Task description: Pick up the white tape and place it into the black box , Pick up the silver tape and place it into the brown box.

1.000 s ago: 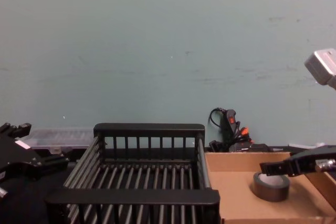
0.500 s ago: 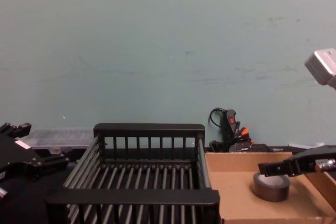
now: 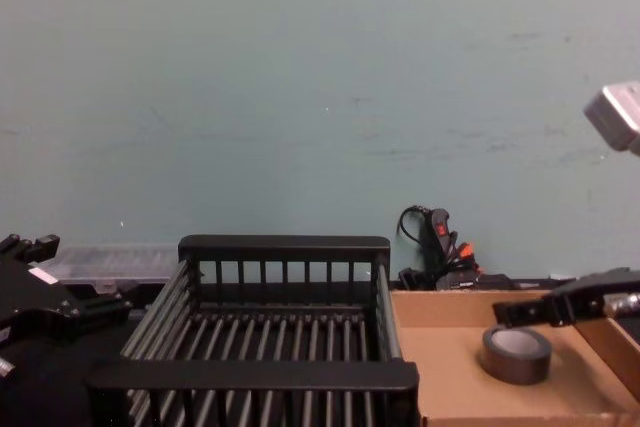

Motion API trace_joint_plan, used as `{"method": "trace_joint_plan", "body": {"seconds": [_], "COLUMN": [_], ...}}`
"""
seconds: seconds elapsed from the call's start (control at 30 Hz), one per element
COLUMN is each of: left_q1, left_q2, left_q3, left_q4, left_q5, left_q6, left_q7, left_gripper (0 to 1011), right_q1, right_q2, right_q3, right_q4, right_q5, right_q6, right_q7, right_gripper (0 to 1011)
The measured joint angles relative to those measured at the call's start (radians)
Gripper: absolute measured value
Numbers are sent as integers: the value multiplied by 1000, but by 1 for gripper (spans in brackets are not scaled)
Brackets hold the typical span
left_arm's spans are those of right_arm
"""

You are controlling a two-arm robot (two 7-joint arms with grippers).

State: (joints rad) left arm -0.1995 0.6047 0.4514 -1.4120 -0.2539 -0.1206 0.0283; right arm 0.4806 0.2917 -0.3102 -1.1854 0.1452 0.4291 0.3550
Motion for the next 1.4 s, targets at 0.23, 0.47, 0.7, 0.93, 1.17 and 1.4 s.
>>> {"method": "trace_joint_plan", "body": {"seconds": [0.23, 0.47, 0.7, 0.93, 1.17, 1.4], "left_q1": [0, 0, 0, 0, 0, 0], "left_q2": [0, 0, 0, 0, 0, 0], "left_q3": [0, 0, 0, 0, 0, 0], "left_q4": [0, 0, 0, 0, 0, 0], "left_q5": [0, 0, 0, 0, 0, 0], "left_q6": [0, 0, 0, 0, 0, 0], "left_q7": [0, 0, 0, 0, 0, 0], "left_gripper": [1001, 1001, 1001, 1001, 1001, 1001], "right_q1": [-26, -80, -154, -213, -251, -279], "right_q2": [21, 55, 103, 145, 175, 206], "right_q3": [6, 9, 5, -13, -34, -66], "right_q4": [-72, -173, -293, -395, -459, -513], "right_q5": [24, 56, 88, 112, 130, 144], "right_q6": [52, 114, 151, 174, 179, 204], "right_q7": [25, 46, 71, 90, 105, 115], "right_gripper": [1002, 1002, 1002, 1003, 1002, 1003]}}
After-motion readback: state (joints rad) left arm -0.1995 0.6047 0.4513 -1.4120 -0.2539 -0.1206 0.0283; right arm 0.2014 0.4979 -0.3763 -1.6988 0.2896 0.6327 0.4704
